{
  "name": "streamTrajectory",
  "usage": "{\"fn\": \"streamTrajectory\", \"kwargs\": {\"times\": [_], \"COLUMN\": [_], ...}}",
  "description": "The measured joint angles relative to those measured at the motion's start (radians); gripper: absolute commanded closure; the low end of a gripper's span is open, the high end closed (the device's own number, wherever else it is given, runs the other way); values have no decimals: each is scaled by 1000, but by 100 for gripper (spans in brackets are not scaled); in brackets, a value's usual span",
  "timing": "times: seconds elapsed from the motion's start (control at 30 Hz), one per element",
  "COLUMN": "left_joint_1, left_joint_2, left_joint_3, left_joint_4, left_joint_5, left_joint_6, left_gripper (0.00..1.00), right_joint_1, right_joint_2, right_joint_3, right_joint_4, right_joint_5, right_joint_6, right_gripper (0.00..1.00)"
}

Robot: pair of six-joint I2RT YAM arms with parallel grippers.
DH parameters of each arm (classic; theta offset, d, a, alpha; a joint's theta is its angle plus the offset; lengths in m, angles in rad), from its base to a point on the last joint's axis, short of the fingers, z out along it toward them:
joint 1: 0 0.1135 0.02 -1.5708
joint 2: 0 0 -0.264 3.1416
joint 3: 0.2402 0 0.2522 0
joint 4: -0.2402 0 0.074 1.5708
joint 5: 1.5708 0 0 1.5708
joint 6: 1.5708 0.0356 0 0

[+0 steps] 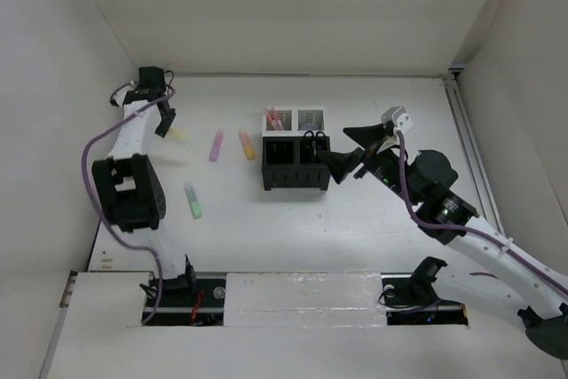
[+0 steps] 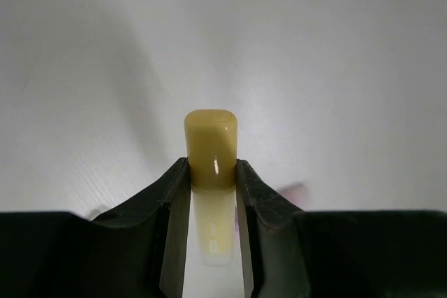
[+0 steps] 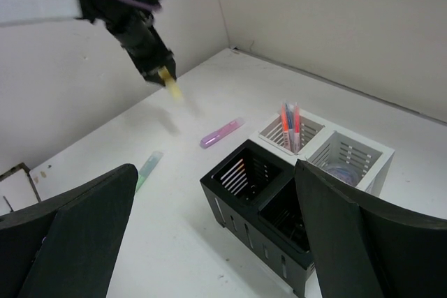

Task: Sort the stationery into containers
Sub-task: Grab a piece of stationery with the left arm, then place the stationery into the container

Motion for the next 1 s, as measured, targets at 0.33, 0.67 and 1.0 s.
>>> {"fn": "streamTrajectory", "kwargs": {"times": [0.33, 0.67, 1.0], "left_joint_1": [-385, -445, -446], "left_joint_2": [-513, -603, -637], "left_joint_3": [-51, -483, -662], "left_joint_4": [379, 745, 1086], "left_joint_5": [81, 457, 660], "left_joint_6": [382, 588, 561], "left_gripper": [100, 100, 100], "right_joint_1": [0, 0, 0], "right_joint_2": [-27, -216, -244], "right_joint_3": [0, 1, -3], "right_joint_4": [-51, -121, -158], "right_joint_5": [64, 114, 157], "right_joint_6": [3, 4, 4], "right_gripper": [0, 0, 0]}}
